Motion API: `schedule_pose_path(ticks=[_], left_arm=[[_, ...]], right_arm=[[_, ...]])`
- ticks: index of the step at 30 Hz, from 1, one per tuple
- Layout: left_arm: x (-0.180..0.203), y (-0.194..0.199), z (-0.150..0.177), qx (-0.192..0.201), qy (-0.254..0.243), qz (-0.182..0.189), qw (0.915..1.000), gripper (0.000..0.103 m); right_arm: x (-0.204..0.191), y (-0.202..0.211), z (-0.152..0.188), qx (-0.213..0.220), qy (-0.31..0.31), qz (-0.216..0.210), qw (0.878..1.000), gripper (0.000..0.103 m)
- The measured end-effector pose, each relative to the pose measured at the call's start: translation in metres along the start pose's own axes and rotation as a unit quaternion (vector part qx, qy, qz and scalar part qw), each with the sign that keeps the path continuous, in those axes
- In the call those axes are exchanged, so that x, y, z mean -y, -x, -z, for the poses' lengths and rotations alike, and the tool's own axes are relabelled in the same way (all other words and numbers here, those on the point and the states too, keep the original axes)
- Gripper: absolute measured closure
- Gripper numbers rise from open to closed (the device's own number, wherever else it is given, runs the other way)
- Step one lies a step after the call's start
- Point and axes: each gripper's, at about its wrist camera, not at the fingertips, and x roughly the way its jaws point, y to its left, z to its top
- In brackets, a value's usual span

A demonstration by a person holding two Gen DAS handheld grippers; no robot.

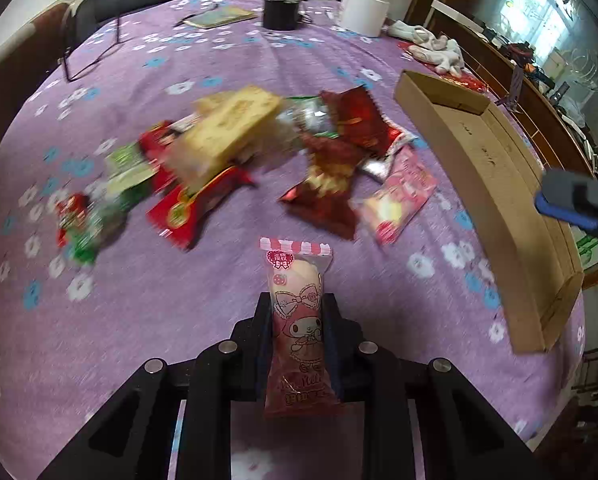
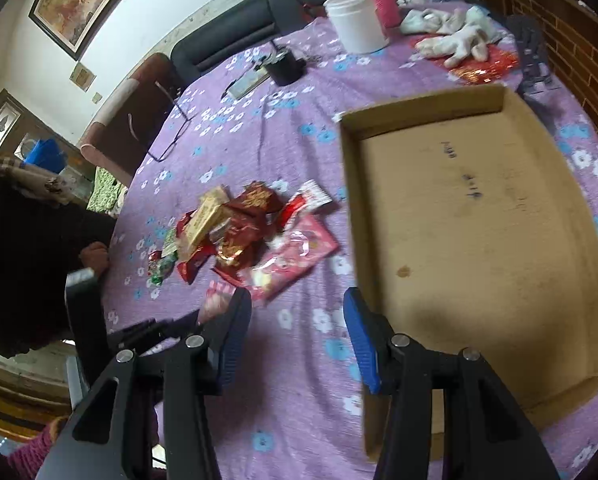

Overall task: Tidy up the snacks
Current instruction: 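Grasp the pink Melody-printed snack bar with the left tool, then grasp the pink candy packet with the right tool while the left tool holds its snack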

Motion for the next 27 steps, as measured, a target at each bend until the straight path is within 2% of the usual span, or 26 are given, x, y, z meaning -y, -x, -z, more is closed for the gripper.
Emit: schedule_pose_path(ticks=[5, 7, 10, 13, 19, 22, 27], left_arm=[[-0.023, 0.009, 0.011, 0.005, 0.011, -0.014, 0.9998, 0.079], [-0.033, 0.013, 0.015, 0.007, 0.018, -0.018, 0.9996, 0.079], [-0.045, 0.016, 0.020, 0.010, 0.025, -0.021, 0.9994, 0.079], [-0.053, 0.019, 0.024, 0.012, 0.025, -0.021, 0.9994, 0.079], [-0.060, 0.021, 0.027, 0.015, 0.018, -0.015, 0.9996, 0.079], [-0.063, 0.021, 0.027, 0.016, 0.014, -0.010, 0.9997, 0.079], [-0.062, 0.020, 0.025, 0.019, 0.007, -0.006, 0.9998, 0.079]], right_arm=[[-0.014, -0.026, -0.011, -0.034, -0.021, -0.020, 0.999, 0.056], [-0.020, -0.038, -0.016, -0.050, -0.023, -0.013, 0.998, 0.056], [-0.020, -0.057, -0.024, -0.073, -0.058, -0.008, 0.996, 0.056], [-0.022, -0.072, -0.030, -0.088, -0.084, 0.011, 0.993, 0.056], [-0.029, -0.096, -0.040, -0.100, -0.113, 0.089, 0.985, 0.064], [-0.030, -0.104, -0.039, -0.112, -0.114, 0.130, 0.979, 0.065], [-0.037, -0.116, -0.036, -0.116, -0.084, 0.166, 0.976, 0.066]])
